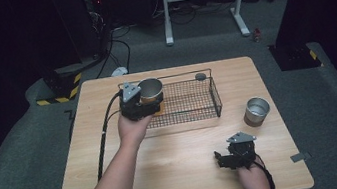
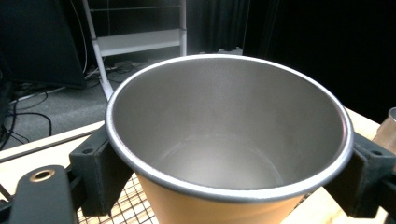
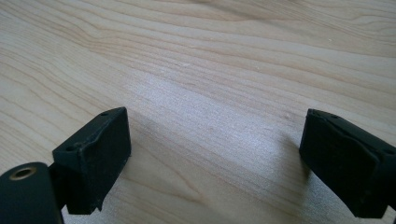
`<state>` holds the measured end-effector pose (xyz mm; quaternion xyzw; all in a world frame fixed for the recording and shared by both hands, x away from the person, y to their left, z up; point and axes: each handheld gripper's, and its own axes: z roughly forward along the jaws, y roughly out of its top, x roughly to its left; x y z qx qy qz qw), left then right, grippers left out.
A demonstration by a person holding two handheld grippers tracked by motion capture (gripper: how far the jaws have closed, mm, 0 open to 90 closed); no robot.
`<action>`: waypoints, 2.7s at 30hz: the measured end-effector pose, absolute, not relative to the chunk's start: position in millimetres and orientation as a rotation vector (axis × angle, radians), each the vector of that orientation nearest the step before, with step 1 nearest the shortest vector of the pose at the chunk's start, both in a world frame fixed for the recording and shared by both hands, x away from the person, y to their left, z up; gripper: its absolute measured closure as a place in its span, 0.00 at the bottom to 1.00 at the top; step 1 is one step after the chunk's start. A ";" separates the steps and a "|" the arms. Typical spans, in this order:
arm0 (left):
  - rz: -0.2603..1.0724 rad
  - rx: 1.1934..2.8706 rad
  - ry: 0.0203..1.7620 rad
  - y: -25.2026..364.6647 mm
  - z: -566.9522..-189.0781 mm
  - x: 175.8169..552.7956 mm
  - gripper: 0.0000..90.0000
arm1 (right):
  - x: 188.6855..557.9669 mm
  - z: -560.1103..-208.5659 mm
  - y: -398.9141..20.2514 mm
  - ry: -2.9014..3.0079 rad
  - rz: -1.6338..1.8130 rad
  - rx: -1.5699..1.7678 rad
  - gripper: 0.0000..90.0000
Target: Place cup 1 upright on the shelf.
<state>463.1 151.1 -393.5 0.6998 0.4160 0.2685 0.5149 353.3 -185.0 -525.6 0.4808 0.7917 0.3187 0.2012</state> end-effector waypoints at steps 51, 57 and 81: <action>0.656 1.763 1.179 158.6 -461.7 498.9 0.16 | 354.5 -525.5 -184.2 2.216 0.890 1.338 0.10; 0.684 1.754 1.197 160.0 -463.7 502.0 0.16 | 354.4 -525.5 -184.1 2.215 0.890 1.341 0.10; 0.693 1.765 1.208 155.8 -473.9 510.9 0.16 | 354.7 -525.5 -183.8 2.220 0.890 1.335 0.10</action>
